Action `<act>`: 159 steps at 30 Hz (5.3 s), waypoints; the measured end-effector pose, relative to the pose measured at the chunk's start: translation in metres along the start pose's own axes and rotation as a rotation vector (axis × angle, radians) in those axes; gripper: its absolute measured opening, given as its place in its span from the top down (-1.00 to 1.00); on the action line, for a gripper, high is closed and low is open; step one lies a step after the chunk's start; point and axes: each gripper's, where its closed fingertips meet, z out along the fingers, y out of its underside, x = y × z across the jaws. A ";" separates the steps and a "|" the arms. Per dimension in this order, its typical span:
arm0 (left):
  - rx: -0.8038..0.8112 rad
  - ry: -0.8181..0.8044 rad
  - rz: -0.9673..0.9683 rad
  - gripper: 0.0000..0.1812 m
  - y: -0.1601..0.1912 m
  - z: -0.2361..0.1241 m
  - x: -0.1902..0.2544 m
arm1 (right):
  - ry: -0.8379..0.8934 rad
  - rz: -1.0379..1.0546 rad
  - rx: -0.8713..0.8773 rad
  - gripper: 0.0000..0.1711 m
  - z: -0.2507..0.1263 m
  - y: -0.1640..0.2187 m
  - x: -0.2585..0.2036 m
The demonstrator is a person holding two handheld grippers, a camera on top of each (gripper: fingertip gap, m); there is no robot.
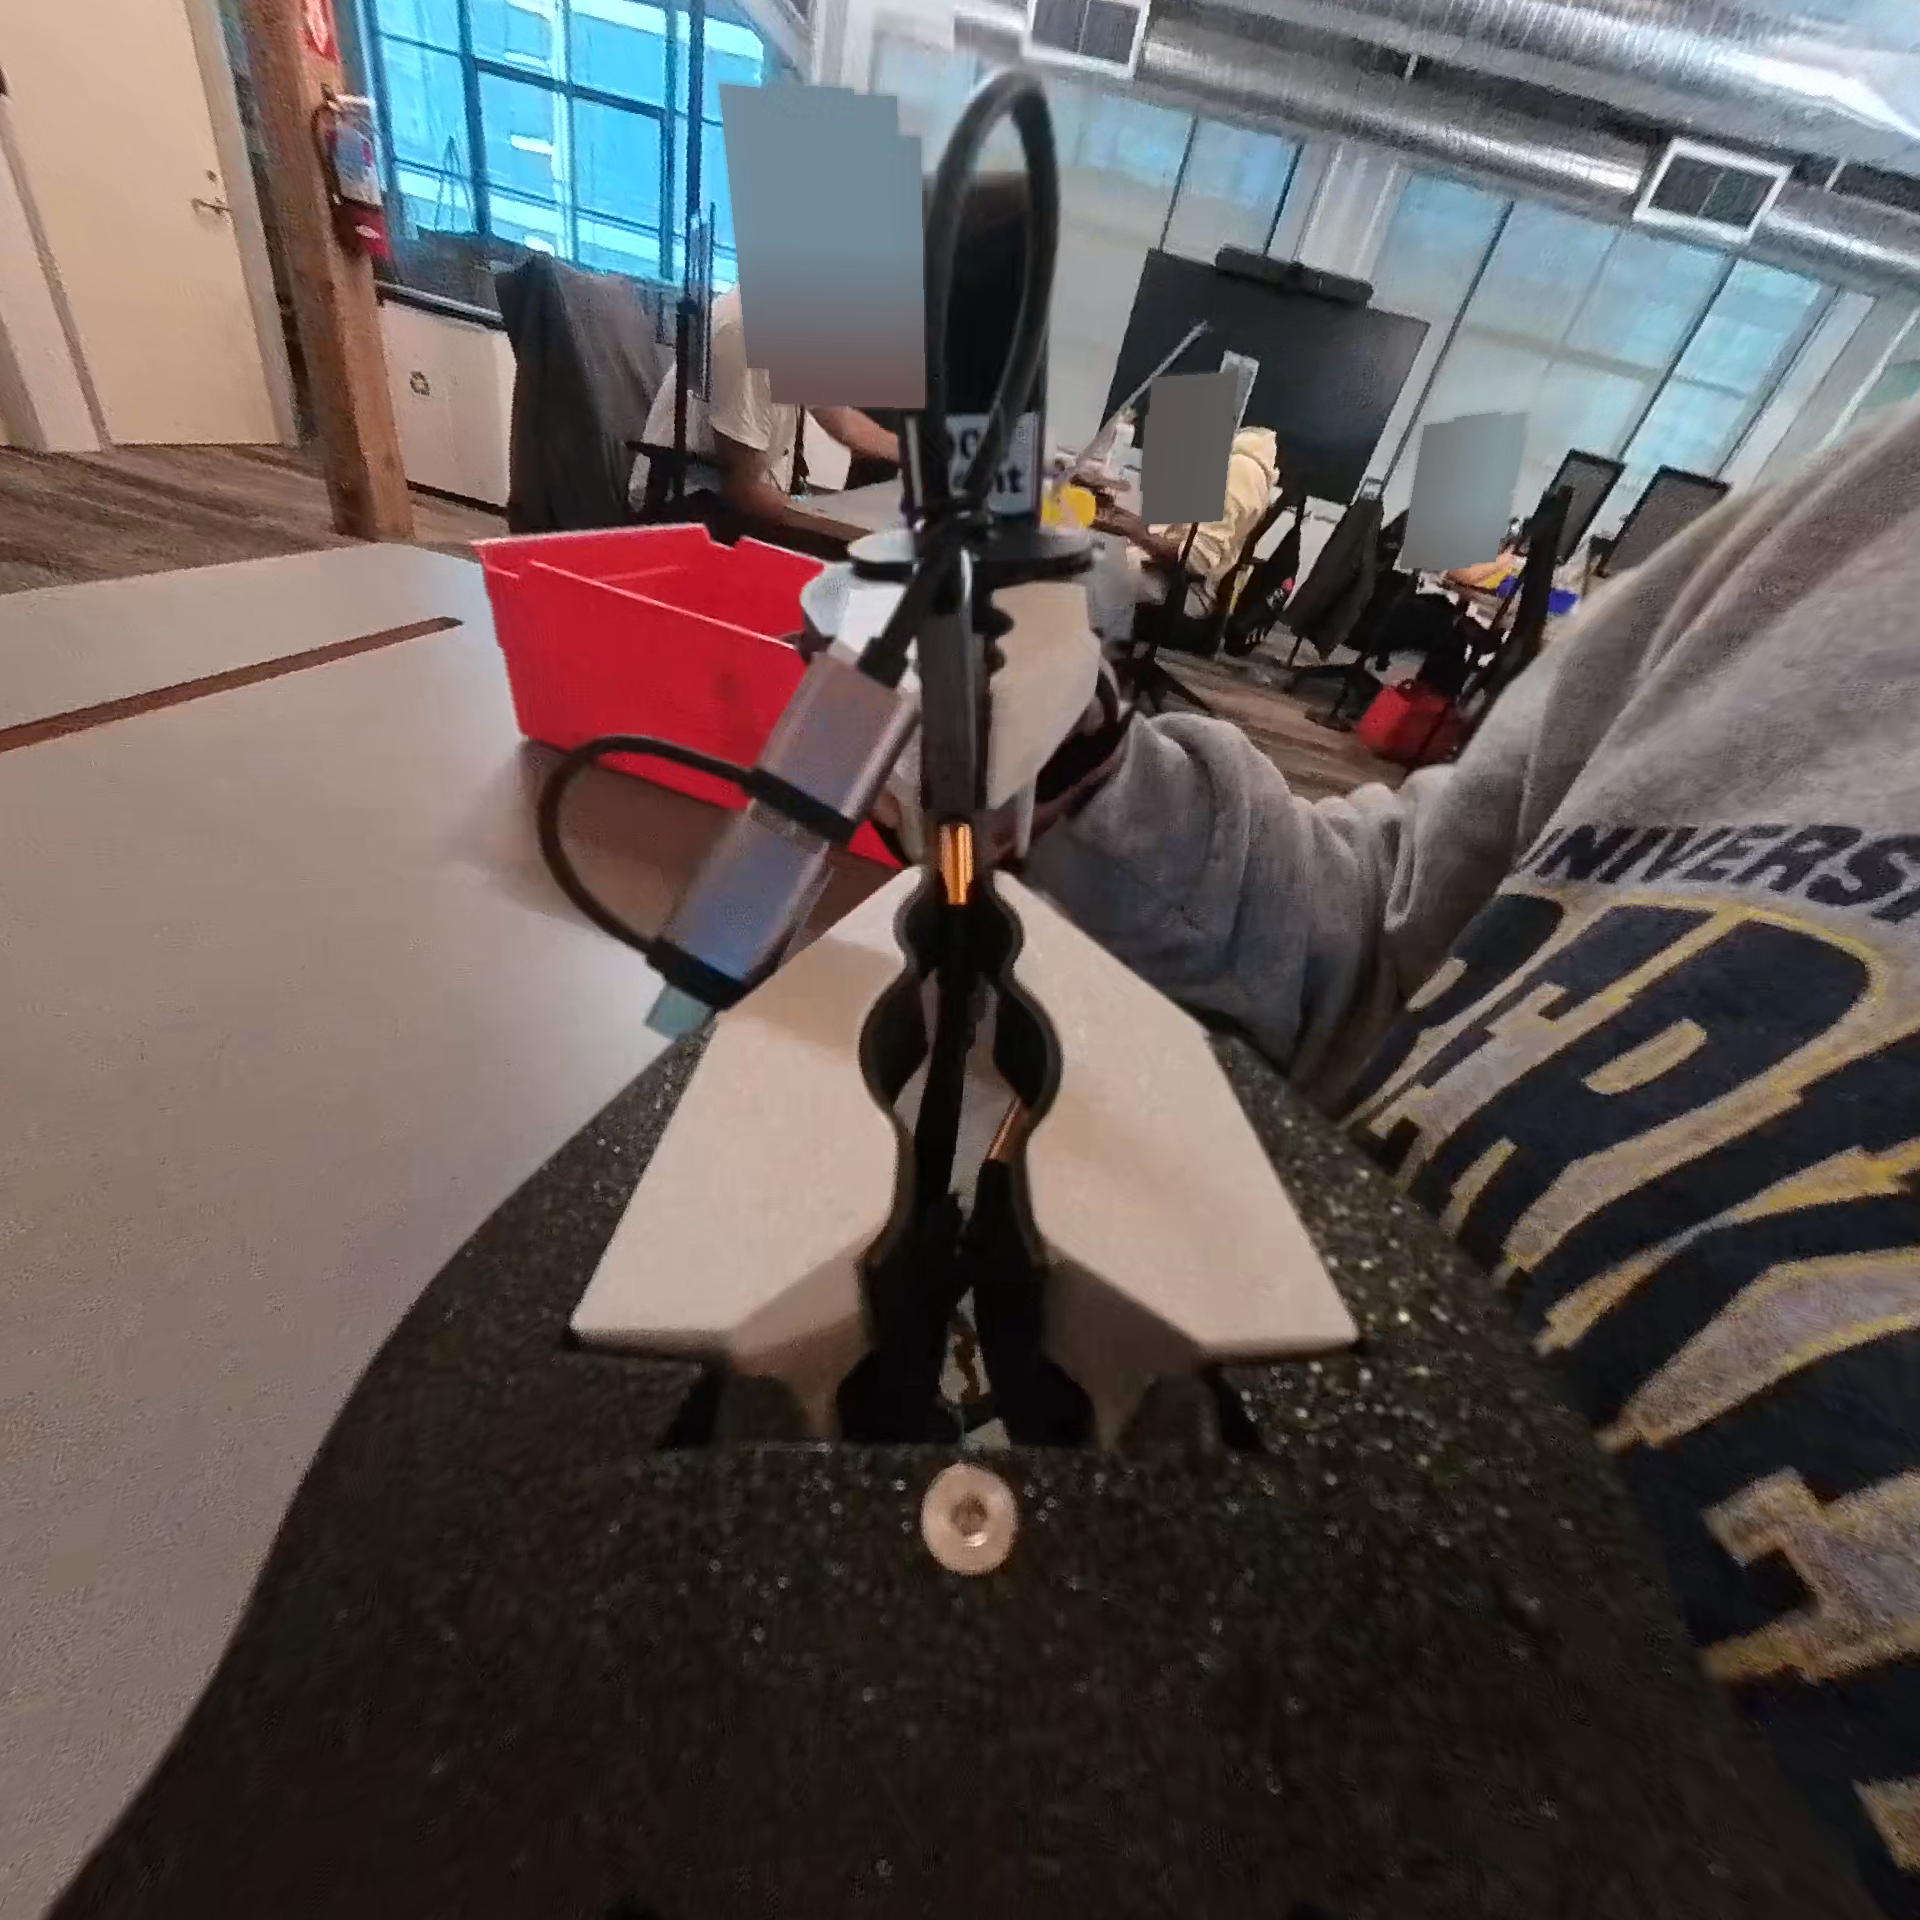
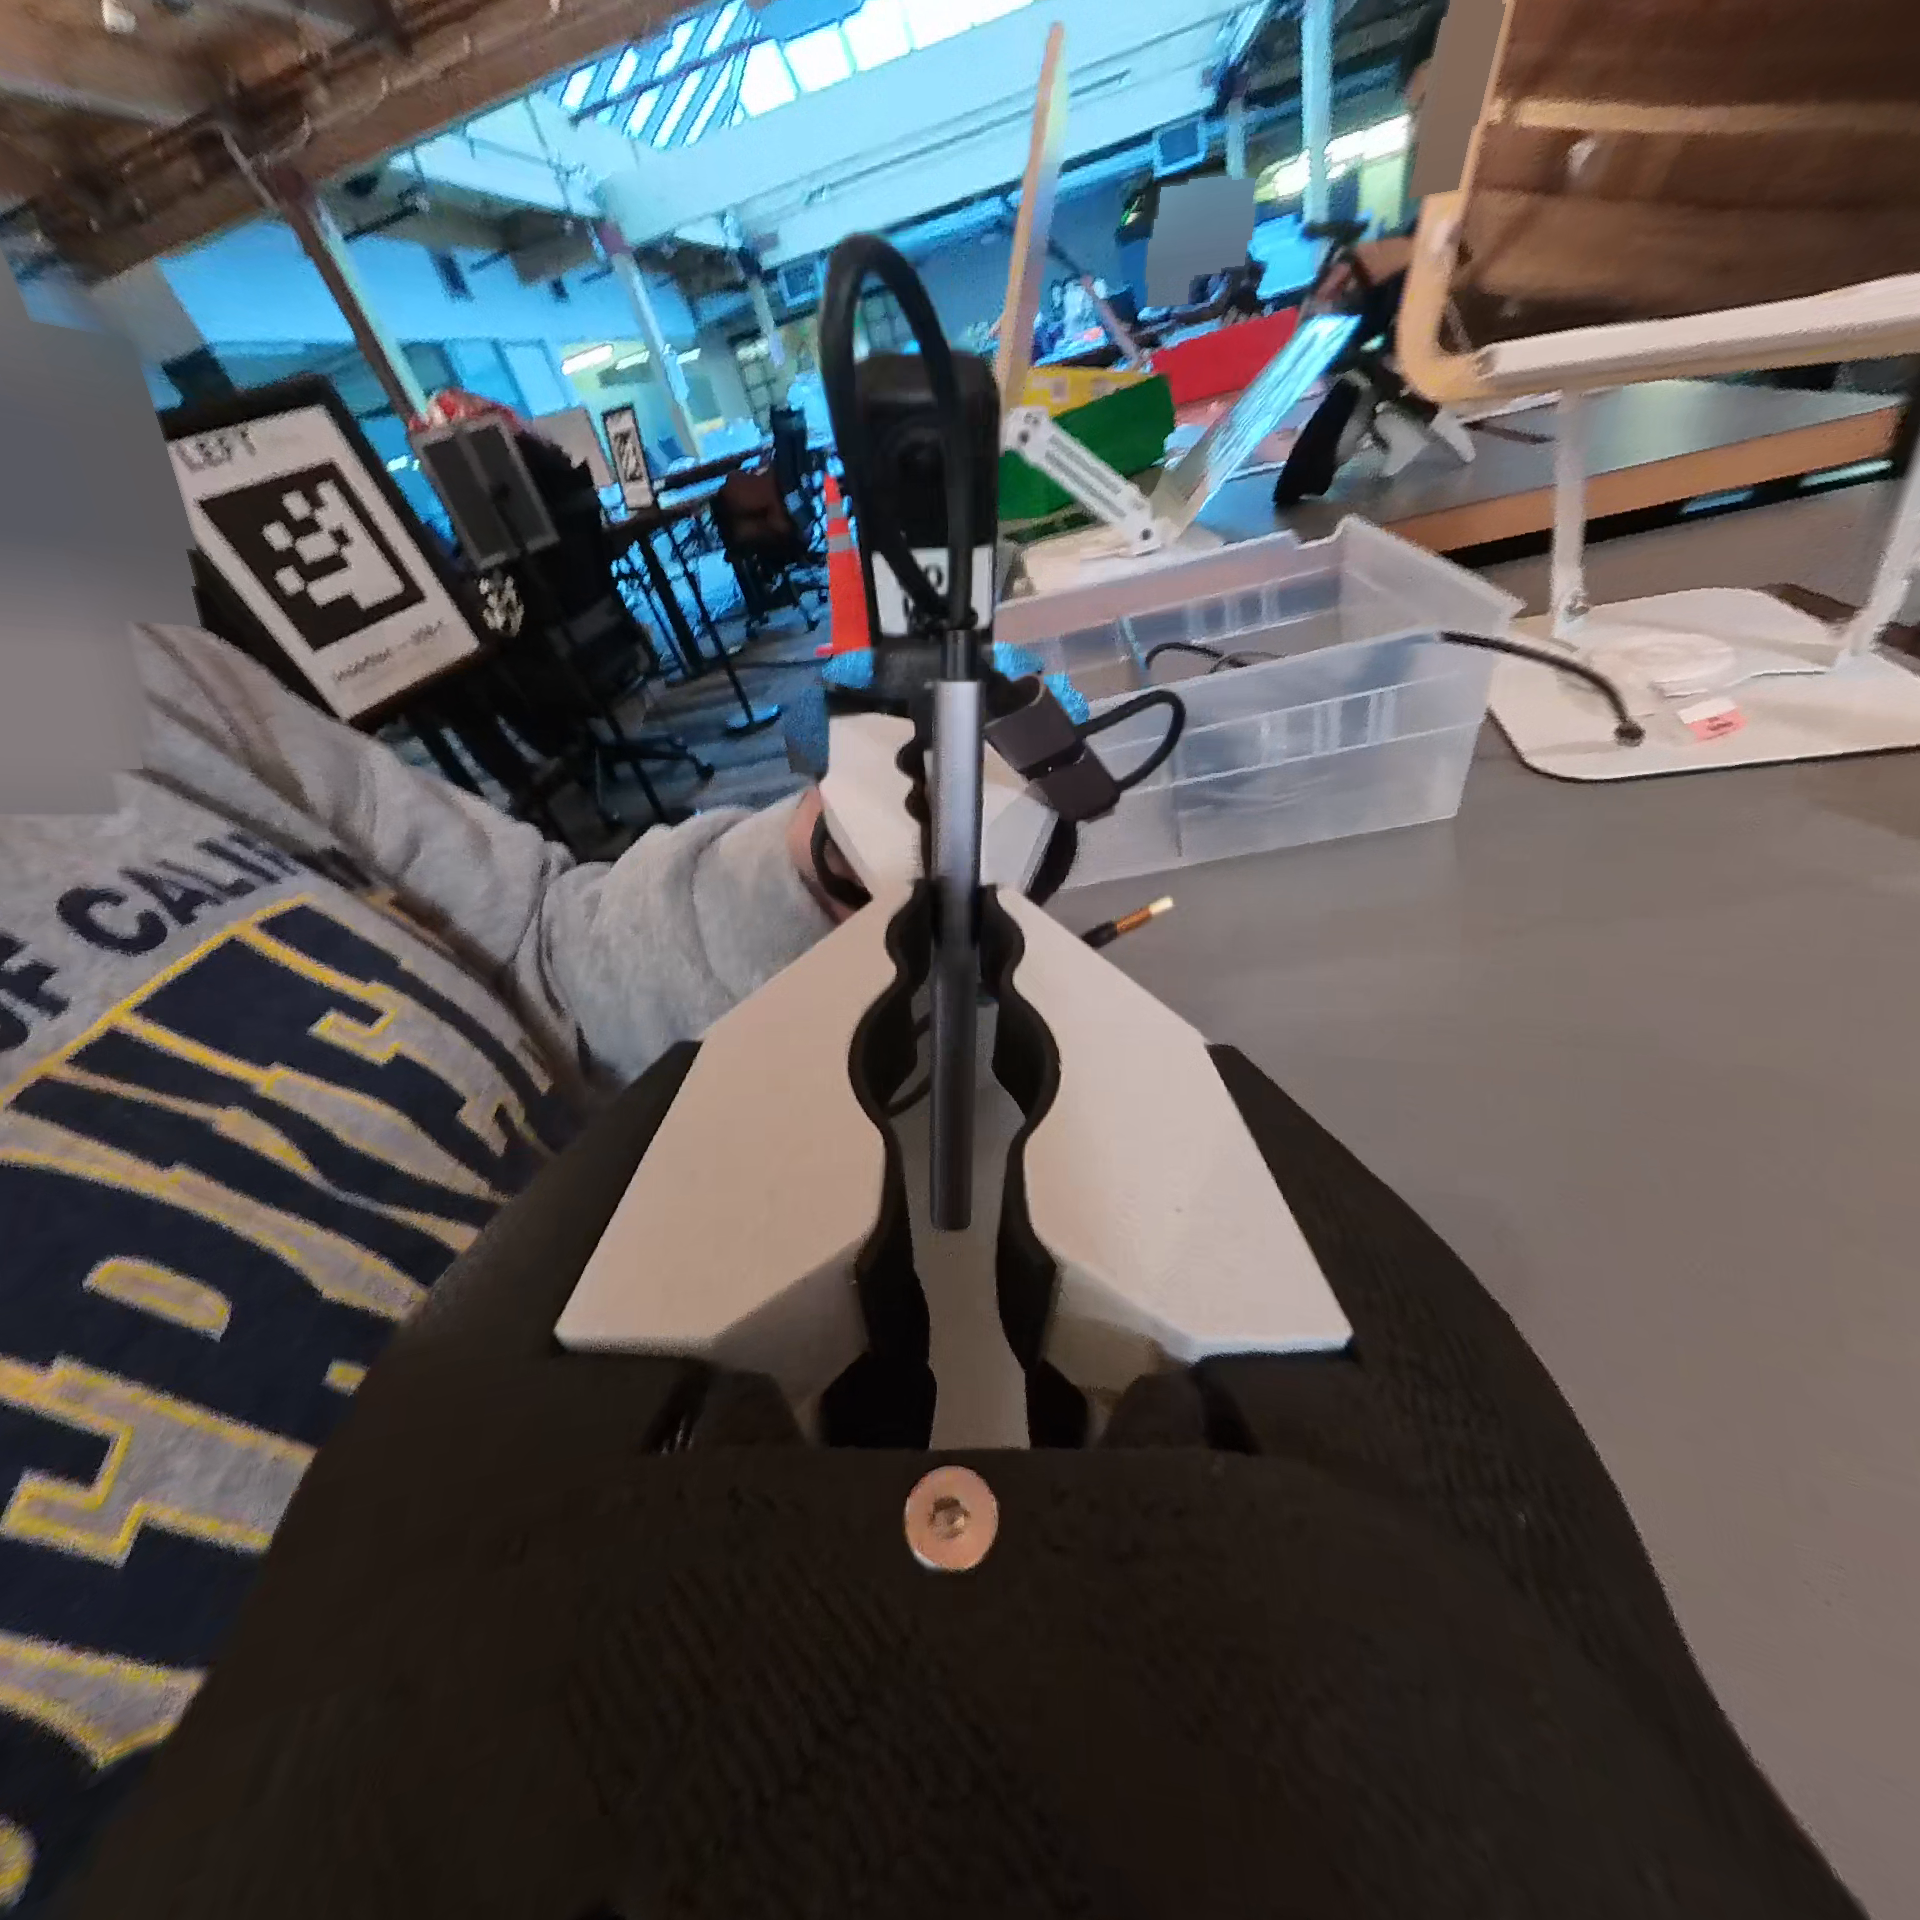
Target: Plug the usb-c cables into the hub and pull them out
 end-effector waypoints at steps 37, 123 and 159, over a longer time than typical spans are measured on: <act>-0.487 -0.284 0.042 0.95 0.081 0.006 -0.039 | 0.418 -0.046 -0.087 0.91 -0.062 0.014 0.019; -0.214 0.022 0.451 0.95 0.047 0.036 0.081 | 0.028 -0.421 -0.417 0.90 -0.019 0.056 -0.084; -0.220 -0.474 -0.176 -0.03 0.075 -0.010 -0.095 | 0.946 -0.204 -0.394 0.91 -0.177 -0.040 0.048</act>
